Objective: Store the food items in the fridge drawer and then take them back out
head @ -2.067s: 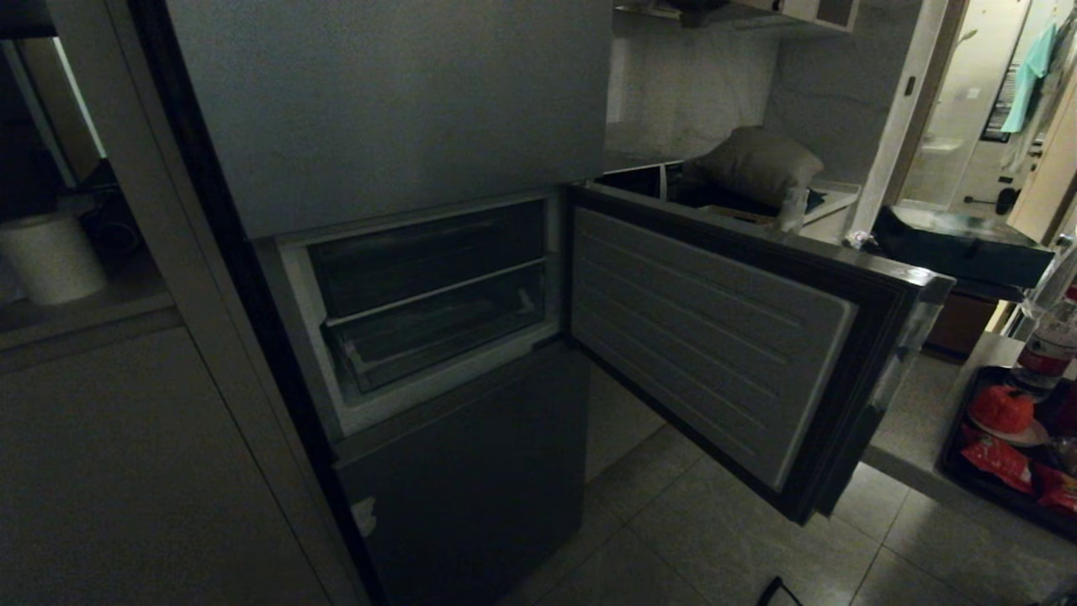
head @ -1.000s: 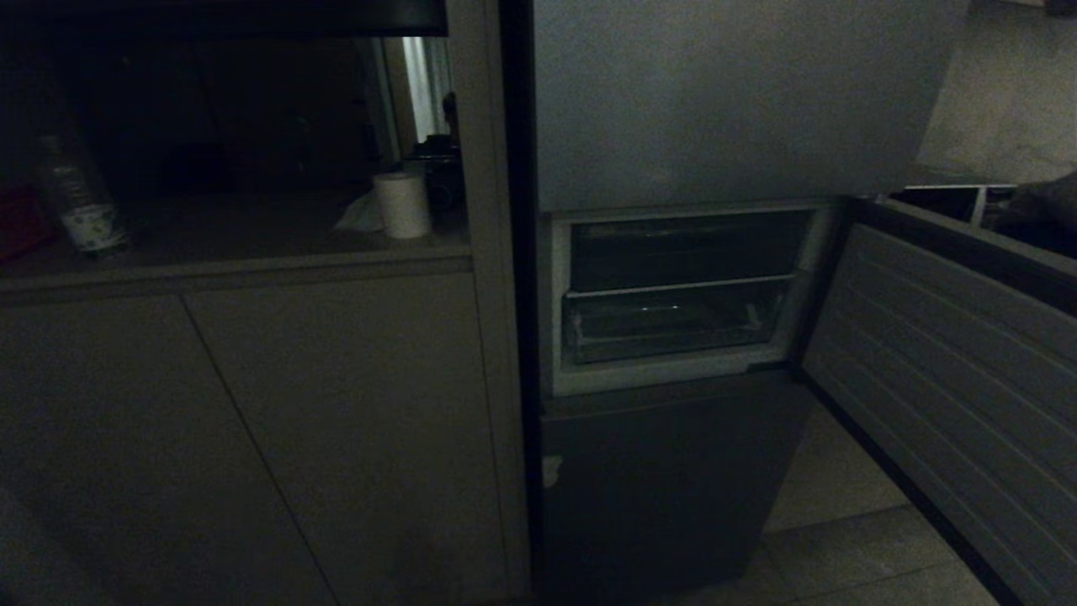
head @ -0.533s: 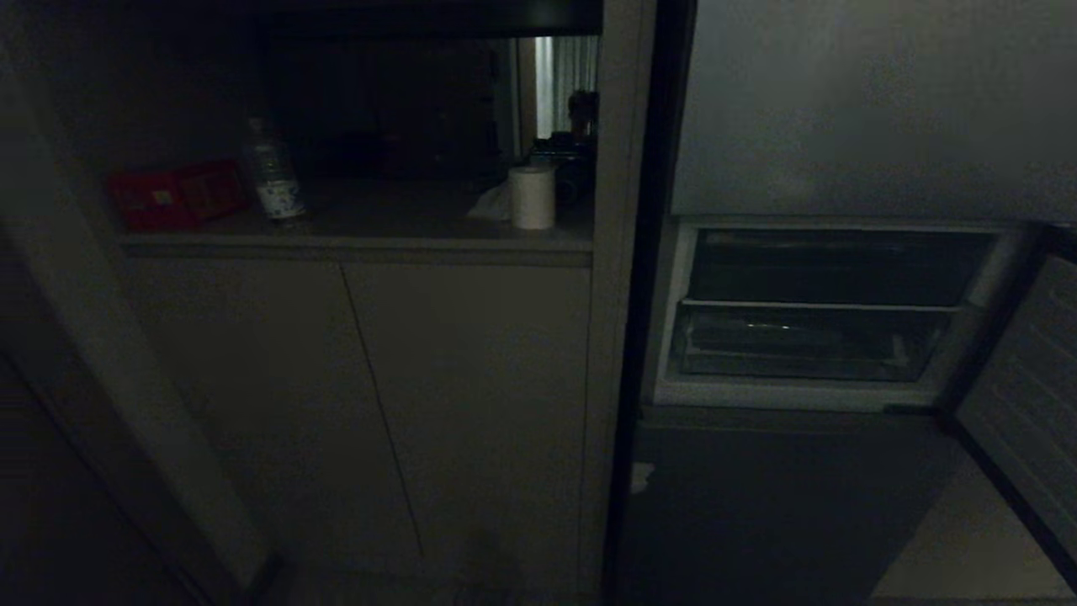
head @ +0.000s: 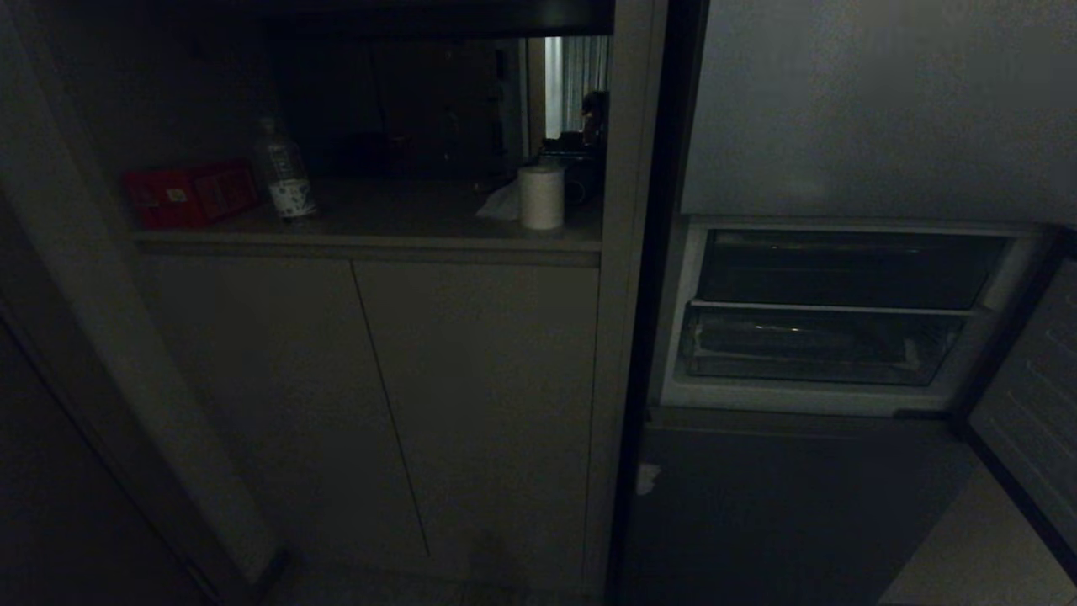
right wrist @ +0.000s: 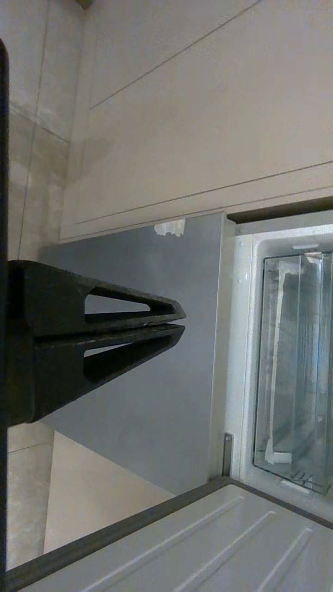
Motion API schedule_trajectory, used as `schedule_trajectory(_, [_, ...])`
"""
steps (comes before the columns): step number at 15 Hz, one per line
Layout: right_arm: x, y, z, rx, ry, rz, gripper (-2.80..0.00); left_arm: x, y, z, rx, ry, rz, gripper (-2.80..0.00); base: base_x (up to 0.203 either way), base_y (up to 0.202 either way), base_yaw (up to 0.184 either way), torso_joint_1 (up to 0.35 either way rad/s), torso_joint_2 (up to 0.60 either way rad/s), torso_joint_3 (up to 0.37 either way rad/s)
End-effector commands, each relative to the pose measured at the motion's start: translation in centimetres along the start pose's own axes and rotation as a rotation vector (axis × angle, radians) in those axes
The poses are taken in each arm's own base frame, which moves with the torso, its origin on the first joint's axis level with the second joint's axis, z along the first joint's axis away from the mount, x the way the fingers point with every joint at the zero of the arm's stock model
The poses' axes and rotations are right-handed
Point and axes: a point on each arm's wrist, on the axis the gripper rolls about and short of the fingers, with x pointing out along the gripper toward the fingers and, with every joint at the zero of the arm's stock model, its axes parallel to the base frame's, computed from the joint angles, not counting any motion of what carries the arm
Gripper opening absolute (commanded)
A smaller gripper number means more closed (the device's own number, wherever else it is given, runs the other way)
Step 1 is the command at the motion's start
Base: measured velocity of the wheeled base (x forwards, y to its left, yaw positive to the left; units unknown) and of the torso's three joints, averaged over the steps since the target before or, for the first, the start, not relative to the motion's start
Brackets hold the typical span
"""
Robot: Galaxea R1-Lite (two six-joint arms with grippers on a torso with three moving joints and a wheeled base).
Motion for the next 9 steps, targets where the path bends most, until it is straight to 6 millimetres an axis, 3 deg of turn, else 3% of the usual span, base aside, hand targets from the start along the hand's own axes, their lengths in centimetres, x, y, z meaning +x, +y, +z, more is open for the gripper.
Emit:
schedule_trajectory(1, [0.0, 0.0, 0.0, 0.0, -0.001, 0.001, -2.8, 0.0, 0.0, 0.0, 0.0, -0.001, 0.0, -2.8, 0.0, 0.0, 0.0, 0.0, 0.0, 0.0])
schedule_trajectory(5, [0.0, 0.0, 0.0, 0.0, -0.001, 0.001, -2.8, 0.0, 0.0, 0.0, 0.0, -0.001, -0.002, -2.8, 0.0, 0.0, 0.0, -0.016, 0.03, 0.019])
schedule_trajectory(9, [0.0, 0.0, 0.0, 0.0, -0.001, 0.001, -2.8, 0.0, 0.0, 0.0, 0.001, -0.001, 0.0, -2.8, 0.0, 0.0, 0.0, -0.154, 0.33, 0.166])
